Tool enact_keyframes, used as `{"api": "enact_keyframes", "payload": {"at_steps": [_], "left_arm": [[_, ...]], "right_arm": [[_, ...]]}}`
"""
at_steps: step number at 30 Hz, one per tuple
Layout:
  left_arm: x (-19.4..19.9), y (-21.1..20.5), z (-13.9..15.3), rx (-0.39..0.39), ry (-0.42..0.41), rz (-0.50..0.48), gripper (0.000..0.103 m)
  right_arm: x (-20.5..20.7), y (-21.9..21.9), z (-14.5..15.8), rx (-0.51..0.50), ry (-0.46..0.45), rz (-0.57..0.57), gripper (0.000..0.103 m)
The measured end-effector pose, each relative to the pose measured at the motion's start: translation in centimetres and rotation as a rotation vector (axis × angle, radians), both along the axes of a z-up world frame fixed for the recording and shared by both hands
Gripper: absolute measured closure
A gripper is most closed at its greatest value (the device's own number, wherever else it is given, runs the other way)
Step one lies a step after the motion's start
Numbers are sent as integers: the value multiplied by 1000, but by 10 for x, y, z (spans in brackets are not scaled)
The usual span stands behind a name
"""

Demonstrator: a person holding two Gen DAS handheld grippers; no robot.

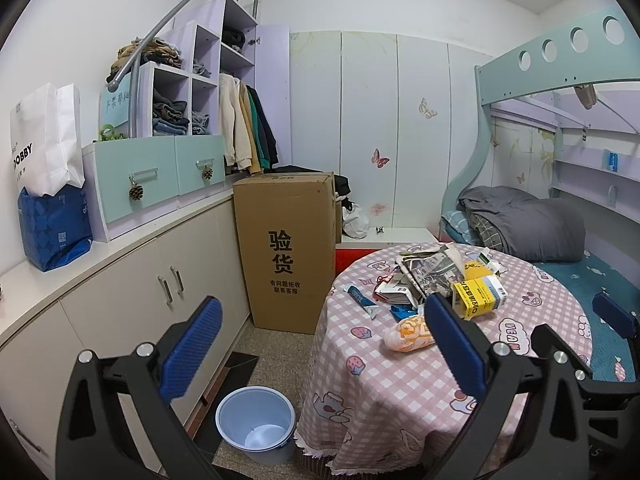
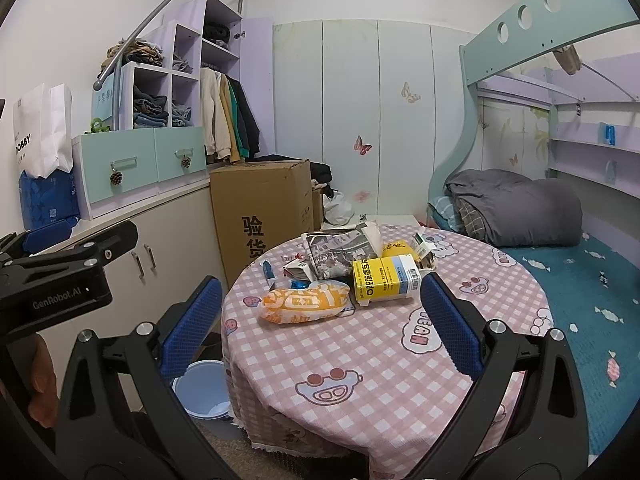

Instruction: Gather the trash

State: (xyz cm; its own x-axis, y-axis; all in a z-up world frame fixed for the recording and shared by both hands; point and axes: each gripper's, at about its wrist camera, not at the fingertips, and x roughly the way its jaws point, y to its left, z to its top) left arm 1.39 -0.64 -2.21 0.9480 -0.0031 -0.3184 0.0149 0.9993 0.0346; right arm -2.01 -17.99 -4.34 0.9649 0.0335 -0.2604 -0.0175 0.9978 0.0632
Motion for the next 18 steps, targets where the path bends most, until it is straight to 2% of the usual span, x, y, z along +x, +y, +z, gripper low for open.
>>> {"api": "enact_keyframes", "payload": {"at_steps": [18], "left_arm": [[-1, 1, 3, 2, 3, -1, 4]], "right_arm": [[-2, 0, 2, 6, 3, 4, 6]]}}
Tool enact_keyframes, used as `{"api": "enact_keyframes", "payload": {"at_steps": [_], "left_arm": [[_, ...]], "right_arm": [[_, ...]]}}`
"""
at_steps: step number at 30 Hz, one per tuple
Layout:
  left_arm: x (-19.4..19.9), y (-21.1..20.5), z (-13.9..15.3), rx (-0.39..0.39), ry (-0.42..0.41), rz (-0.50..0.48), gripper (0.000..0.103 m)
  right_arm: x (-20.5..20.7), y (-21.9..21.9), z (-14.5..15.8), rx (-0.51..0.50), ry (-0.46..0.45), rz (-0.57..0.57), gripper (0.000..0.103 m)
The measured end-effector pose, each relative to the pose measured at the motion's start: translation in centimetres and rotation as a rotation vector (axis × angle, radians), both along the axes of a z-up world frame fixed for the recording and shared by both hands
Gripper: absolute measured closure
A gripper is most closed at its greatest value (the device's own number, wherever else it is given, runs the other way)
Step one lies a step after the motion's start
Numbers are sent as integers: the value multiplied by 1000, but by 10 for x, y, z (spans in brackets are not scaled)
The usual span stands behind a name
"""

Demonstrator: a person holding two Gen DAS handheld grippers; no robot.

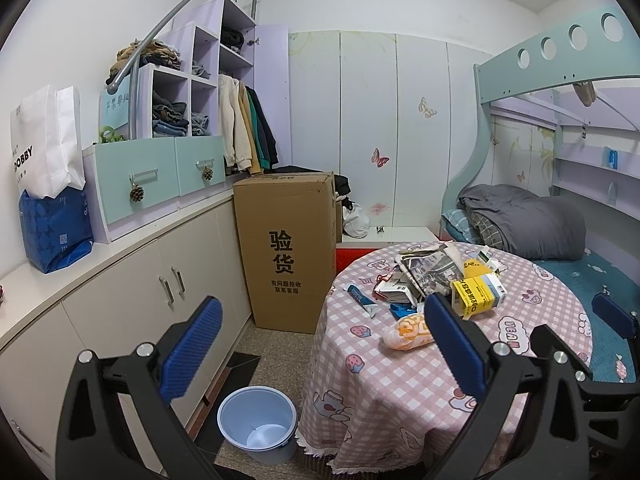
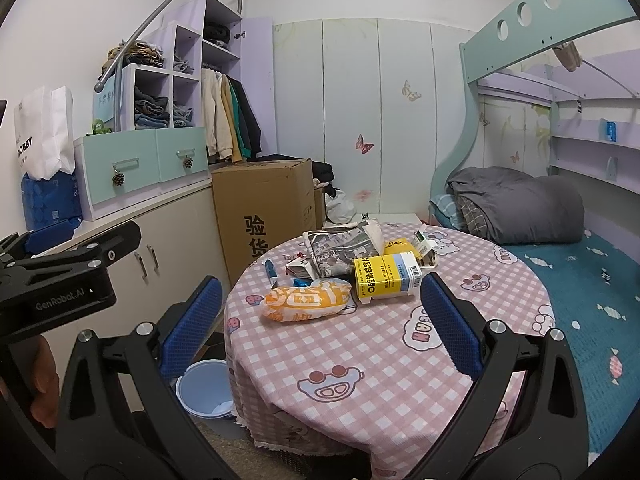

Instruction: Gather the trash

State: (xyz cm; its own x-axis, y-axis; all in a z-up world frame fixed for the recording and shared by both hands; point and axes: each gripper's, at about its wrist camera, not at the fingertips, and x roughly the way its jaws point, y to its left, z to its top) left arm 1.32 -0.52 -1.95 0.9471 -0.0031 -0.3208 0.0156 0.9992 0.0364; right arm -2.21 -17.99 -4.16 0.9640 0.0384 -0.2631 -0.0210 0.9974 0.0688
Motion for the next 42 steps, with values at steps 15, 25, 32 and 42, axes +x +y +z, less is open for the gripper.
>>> {"api": "enact_keyframes", "payload": {"at_steps": [15, 25, 32, 42], "left_arm": [[-4, 0, 4, 6, -3, 1, 4], [-5, -1, 5, 12, -2, 1, 4], [-6, -2, 6, 18, 2, 1, 4], [-1, -4, 3, 30, 17, 3, 4]], "right_arm": [[-2, 3, -1, 6, 2, 5, 6], [-2, 4, 0, 2, 3, 3, 6], [-2, 5, 5, 14, 14, 10, 6], [1, 4, 2, 58, 45, 50, 6]]}}
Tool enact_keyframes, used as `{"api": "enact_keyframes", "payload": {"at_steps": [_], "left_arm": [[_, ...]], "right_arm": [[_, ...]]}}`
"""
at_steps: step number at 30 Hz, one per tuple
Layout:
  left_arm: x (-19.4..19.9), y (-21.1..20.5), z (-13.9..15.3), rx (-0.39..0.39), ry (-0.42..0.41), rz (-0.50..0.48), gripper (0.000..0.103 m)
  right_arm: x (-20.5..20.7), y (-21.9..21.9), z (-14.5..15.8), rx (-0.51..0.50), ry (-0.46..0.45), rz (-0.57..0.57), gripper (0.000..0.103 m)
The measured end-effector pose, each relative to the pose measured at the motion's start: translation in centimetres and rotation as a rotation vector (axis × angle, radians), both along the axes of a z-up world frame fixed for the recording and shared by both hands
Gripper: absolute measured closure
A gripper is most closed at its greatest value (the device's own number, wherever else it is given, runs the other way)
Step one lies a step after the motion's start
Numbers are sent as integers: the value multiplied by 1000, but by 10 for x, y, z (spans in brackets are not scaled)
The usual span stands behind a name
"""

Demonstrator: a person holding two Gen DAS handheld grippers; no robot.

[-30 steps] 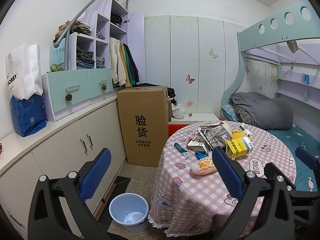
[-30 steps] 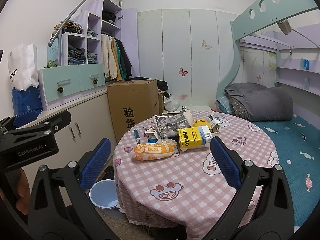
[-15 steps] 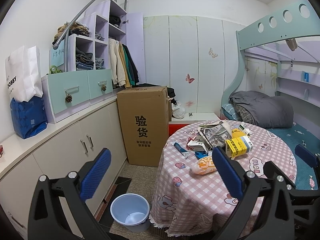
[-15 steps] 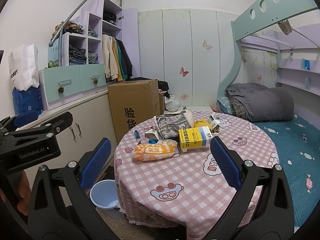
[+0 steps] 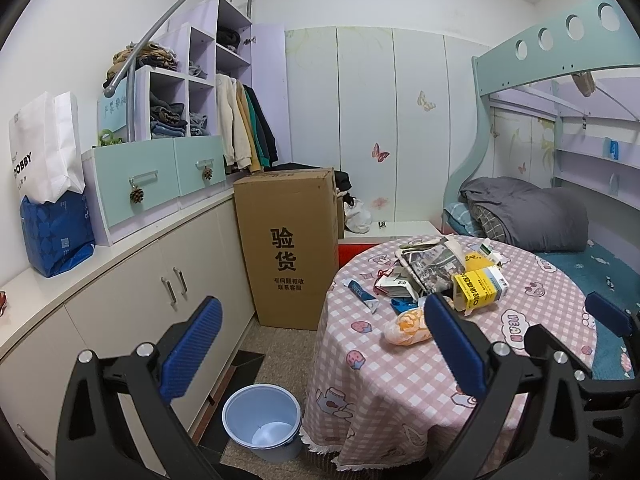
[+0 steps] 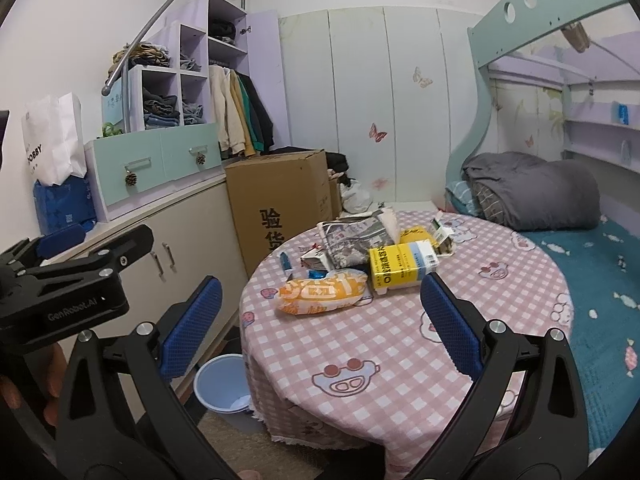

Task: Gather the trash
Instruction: 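Grasp the orange-printed snack bag with the left gripper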

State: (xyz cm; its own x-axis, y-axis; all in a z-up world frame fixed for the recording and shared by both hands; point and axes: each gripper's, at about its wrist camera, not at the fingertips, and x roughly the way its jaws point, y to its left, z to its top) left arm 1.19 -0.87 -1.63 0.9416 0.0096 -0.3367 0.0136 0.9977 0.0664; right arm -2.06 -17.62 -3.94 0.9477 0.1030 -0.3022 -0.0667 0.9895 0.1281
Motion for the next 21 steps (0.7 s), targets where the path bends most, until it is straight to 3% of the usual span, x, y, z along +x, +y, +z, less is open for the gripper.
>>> {"api": "enact_keyframes", "payload": {"at_steps": [12, 16, 21], "left_arm": [[21, 3, -19, 15, 42, 3, 4], [40, 1, -33, 10, 104, -12, 4], [71, -14, -53, -13, 194, -113, 4]], "right_arm": [[25, -19, -20, 99, 92, 2, 6], [37, -23, -29, 88, 124, -29, 6], [56, -34, -42, 101, 173, -66, 6]]}}
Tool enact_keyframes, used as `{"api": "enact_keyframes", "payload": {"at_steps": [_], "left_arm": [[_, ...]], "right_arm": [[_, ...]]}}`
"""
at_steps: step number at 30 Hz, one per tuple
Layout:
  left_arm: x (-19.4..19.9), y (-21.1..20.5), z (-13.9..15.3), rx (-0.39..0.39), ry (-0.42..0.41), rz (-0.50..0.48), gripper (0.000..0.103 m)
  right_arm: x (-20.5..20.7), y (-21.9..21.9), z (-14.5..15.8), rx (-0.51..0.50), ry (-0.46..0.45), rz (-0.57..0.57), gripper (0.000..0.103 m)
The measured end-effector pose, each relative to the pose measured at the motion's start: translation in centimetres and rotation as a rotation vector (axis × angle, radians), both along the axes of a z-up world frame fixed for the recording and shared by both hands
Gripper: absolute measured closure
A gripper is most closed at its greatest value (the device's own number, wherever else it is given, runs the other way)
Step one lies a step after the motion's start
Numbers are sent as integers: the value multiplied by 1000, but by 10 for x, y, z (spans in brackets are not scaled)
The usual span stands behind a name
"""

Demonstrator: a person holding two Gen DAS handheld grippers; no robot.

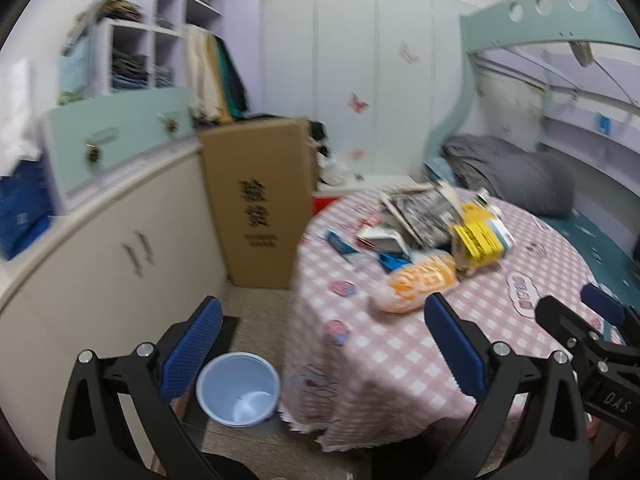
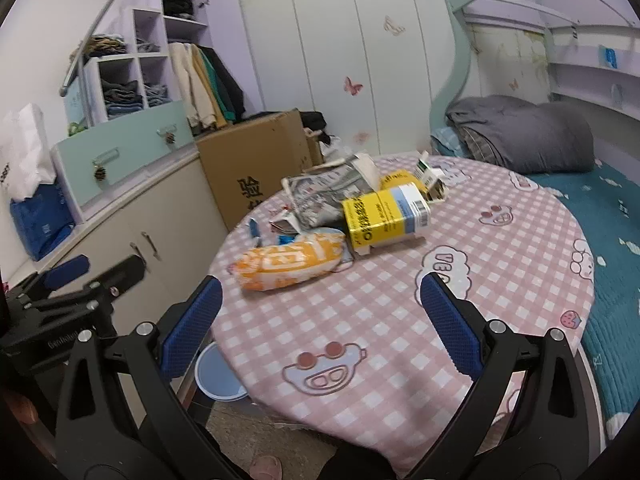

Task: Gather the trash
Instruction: 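Grasp the orange-printed snack bag with the left gripper, then grasp the yellow medicine box with the right gripper while the left gripper holds the snack bag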

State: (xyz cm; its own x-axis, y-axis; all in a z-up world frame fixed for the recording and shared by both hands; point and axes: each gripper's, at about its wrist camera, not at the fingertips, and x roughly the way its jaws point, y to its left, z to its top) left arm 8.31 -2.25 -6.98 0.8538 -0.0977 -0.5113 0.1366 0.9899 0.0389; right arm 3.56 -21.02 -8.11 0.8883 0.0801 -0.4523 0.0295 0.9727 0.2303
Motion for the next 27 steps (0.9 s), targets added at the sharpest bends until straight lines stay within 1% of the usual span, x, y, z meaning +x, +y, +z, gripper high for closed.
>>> {"api": "enact_keyframes", "payload": {"at_steps": [4, 8, 9, 11, 14, 15, 17, 18, 19, 20, 21, 22, 24, 27], "left_arm": [[30, -24, -20, 8, 57, -88, 4], [55, -45, -34, 30, 77, -152, 4], [65, -52, -39, 40, 98, -165, 4], [80, -59, -47, 50, 125, -160, 4], [99, -70, -59, 44, 180, -173, 5], [102, -74, -62, 48, 181, -181, 5], [107, -81, -68, 69, 196, -205, 15], [110, -85, -72, 83, 218, -226, 31], [112, -88, -74, 82, 232, -242, 41], [112, -89, -75, 79, 233, -247, 45], [112, -88, -74, 75, 228, -252, 58], [110, -87, -72, 60, 222, -256, 63], [104, -80, -66, 12, 205, -262, 67], [91, -71, -56, -16, 157, -245, 69]], "right_arm": [[16, -12, -10, 17, 38, -25, 6], [36, -29, -23, 37, 95, -59, 6], [40, -34, -25, 44, 109, -70, 6], [48, -42, -30, 57, 131, -82, 6], [59, -48, -36, 44, 152, -104, 6], [62, -50, -37, 36, 158, -109, 6], [69, -54, -39, 30, 167, -110, 6], [71, -54, -39, 28, 169, -110, 6], [73, -54, -39, 23, 173, -109, 6], [78, -54, -39, 13, 182, -107, 6], [81, -55, -39, 4, 189, -105, 6], [85, -54, -40, -5, 194, -102, 6], [88, -53, -40, -19, 196, -98, 6], [94, -50, -39, -42, 194, -105, 6]]}}
